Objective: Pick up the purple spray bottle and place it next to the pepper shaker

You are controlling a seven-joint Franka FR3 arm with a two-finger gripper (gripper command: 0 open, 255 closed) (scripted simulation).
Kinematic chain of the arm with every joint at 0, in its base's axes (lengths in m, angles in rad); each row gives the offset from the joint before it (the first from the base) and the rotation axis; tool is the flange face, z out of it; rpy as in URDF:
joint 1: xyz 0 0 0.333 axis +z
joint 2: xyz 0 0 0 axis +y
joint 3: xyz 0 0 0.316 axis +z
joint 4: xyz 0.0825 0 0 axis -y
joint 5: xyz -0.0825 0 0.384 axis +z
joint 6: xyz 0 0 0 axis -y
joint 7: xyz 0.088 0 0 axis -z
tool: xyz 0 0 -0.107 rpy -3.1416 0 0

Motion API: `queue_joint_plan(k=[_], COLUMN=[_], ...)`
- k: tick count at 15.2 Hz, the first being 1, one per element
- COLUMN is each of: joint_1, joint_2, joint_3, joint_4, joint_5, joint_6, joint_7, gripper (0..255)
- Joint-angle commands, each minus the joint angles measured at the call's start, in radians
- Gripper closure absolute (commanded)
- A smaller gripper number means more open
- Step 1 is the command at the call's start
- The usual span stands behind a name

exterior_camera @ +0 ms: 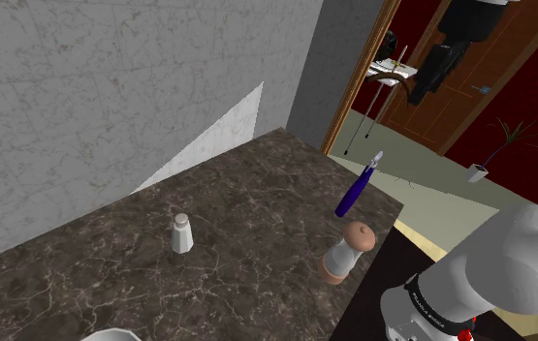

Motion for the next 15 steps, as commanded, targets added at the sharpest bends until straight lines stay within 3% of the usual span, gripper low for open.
queue_joint_plan(k=[1, 15], joint_1=[0.0, -0.401], joint_2=[0.0, 0.103], joint_3=[0.0, 0.071], joint_4=[0.0, -0.356], joint_5=[0.0, 0.191], joint_6=[0.0, 0.437], joint_7=[0.0, 0.947], gripper=[0, 0])
